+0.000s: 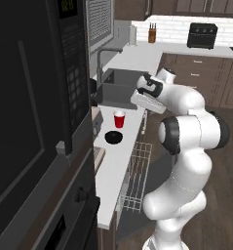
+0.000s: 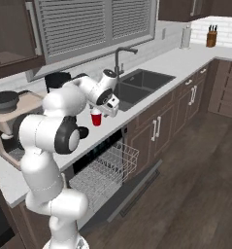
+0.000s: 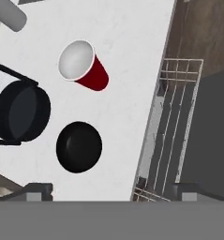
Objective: Pick up the cup and bowl from the counter, place them in the dishwasher, and close the dishwasher door.
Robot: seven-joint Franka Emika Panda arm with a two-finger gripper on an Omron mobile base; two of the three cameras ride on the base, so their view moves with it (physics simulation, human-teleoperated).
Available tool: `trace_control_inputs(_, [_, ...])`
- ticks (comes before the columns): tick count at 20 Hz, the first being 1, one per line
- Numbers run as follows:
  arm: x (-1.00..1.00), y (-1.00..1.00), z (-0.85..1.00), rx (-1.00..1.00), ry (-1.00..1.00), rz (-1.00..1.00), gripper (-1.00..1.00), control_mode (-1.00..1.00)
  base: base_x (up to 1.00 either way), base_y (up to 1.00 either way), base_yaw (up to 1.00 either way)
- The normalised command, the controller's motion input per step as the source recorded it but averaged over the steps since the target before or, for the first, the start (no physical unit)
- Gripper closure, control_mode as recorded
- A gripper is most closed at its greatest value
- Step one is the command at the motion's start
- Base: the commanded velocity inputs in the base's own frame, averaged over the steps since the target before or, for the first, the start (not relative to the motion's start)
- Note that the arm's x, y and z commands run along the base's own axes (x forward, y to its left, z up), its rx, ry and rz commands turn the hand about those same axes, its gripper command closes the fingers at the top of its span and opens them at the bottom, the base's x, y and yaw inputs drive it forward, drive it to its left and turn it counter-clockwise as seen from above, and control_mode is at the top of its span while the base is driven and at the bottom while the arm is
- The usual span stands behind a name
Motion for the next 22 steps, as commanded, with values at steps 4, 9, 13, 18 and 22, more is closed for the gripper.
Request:
trace_control_inputs(4, [0.59,0.0,-0.53,0.01,0.03,0.0,-1.0,-1.0,0.0,0.0,0.0])
trace_control_inputs(9, [0.55,0.04,-0.4,0.0,0.07,0.0,-1.0,-1.0,0.0,0.0,0.0])
trace_control_inputs(13, [0.54,0.22,-0.37,0.0,0.09,0.0,-1.0,-1.0,0.0,0.0,0.0])
trace_control_inputs(18, [0.47,0.3,-0.24,0.0,0.05,0.0,-1.0,-1.0,0.0,0.0,0.0])
trace_control_inputs(22, [0.55,0.09,-0.15,0.0,0.02,-0.03,-1.0,-1.0,0.0,0.0,0.0])
